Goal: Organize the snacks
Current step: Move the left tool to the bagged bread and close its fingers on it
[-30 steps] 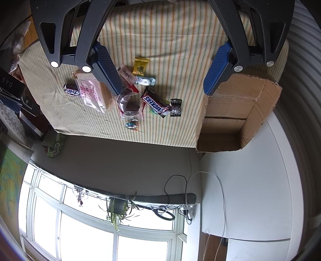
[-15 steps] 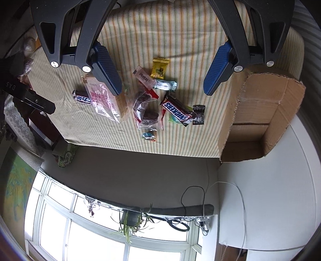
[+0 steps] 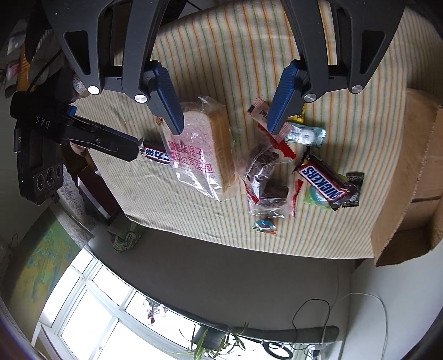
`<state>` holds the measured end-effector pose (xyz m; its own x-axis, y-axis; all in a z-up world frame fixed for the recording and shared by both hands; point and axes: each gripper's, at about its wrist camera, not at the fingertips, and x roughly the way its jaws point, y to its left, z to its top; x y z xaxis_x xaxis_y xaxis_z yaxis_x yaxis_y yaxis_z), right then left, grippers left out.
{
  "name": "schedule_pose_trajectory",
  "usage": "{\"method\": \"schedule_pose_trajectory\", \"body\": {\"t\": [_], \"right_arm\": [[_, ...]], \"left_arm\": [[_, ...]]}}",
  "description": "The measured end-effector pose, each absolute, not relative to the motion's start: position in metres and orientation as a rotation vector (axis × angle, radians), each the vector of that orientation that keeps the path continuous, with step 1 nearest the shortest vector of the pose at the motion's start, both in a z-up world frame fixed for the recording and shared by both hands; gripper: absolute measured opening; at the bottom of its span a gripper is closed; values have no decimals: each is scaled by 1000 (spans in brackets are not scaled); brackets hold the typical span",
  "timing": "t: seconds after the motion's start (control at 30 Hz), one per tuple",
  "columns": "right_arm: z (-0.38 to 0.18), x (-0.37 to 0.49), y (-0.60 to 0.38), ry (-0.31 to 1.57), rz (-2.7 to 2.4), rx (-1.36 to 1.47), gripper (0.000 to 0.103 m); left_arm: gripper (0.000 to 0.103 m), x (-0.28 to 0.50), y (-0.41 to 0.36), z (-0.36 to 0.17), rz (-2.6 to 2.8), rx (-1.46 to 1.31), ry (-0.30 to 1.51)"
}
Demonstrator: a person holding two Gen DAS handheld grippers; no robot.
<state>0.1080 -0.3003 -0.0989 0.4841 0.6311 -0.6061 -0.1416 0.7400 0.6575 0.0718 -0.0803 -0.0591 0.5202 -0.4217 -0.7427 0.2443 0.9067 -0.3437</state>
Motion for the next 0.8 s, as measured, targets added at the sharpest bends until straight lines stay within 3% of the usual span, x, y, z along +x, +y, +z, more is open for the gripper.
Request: {"method": "schedule_pose_trajectory", "body": {"t": [0.1, 0.5, 0.8], "right_arm": [[-105, 116, -295, 983, 525, 587, 66], [-126, 135, -287, 1072, 544, 627, 57], [-126, 139, -284, 1082, 559, 623, 48]], "left_arm": [[55, 78, -88, -63, -422, -207, 959], [39, 100, -109, -81, -478, -205, 1025], [38, 106, -108, -88, -494, -227, 1042]]}}
